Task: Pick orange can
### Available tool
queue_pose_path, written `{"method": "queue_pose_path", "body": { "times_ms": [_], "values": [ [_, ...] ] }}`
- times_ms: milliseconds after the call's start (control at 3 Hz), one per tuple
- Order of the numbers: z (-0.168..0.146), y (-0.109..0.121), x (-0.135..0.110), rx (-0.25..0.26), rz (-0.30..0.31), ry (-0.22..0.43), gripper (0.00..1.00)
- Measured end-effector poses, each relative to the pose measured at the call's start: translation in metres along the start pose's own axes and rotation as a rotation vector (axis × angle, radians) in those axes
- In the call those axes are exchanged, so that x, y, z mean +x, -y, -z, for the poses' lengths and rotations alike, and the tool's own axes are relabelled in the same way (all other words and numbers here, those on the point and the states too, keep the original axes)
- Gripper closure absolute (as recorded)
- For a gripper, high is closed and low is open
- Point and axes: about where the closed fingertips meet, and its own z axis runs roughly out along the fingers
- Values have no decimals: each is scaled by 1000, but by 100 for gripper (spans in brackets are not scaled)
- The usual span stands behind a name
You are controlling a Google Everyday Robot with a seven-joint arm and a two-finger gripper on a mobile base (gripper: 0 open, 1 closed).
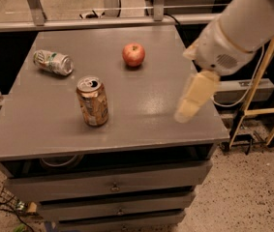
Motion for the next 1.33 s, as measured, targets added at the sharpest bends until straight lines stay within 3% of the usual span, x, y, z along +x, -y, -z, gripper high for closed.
{"method": "queue_pose_path", "body": {
  "times_ms": [333,667,1000,1333],
  "values": [
    [-37,-7,-63,-47,28,202,0],
    [-57,-17,-115,-85,56,347,0],
    [-75,-27,-147,-130,69,422,0],
    [-94,-36,-167,-177,78,443,0]
  ]
}}
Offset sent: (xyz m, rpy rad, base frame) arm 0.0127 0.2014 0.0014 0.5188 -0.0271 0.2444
